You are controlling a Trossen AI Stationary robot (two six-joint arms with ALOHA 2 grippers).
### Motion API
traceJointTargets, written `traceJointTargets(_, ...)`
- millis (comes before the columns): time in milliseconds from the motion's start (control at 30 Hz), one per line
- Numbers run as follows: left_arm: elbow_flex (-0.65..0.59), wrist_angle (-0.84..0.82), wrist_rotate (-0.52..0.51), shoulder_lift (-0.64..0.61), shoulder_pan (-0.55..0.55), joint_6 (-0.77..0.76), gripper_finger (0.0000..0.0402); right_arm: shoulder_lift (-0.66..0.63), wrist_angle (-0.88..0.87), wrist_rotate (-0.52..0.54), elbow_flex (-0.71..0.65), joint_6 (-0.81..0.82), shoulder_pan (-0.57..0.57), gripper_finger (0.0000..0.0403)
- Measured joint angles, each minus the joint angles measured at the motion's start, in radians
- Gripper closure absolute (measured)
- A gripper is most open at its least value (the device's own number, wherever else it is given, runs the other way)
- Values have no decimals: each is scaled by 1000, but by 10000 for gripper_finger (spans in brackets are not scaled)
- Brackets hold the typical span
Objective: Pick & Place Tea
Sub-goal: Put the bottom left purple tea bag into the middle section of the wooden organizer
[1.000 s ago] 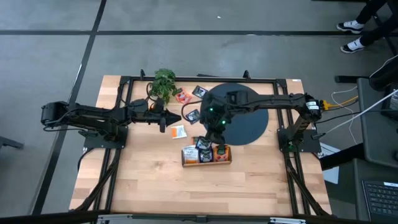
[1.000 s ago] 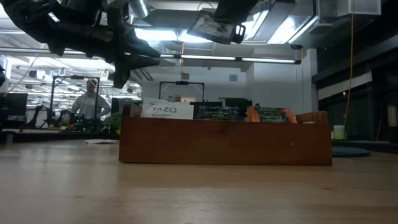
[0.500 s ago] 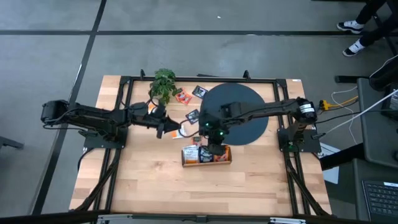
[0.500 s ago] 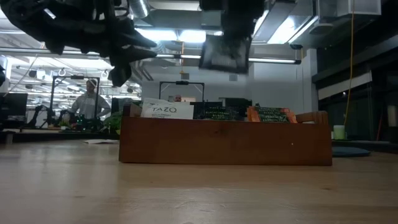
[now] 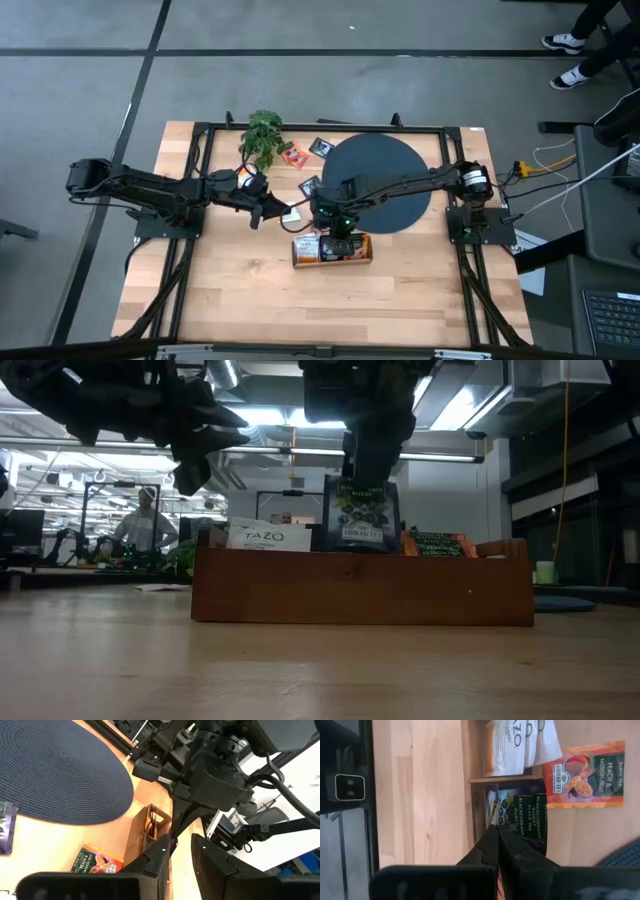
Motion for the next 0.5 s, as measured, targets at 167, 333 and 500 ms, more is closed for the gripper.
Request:
traceJointTargets(167, 0, 0, -47, 0, -30, 1, 324, 10, 10, 3, 0, -17, 0, 402)
traceJointTargets(333, 0, 0, -50, 0, -45, 3, 325, 26, 21, 26, 0, -23, 0, 401)
traceJointTargets(500, 0, 0, -50, 0, -48, 3, 325, 52, 13, 26, 0, -42, 0, 401)
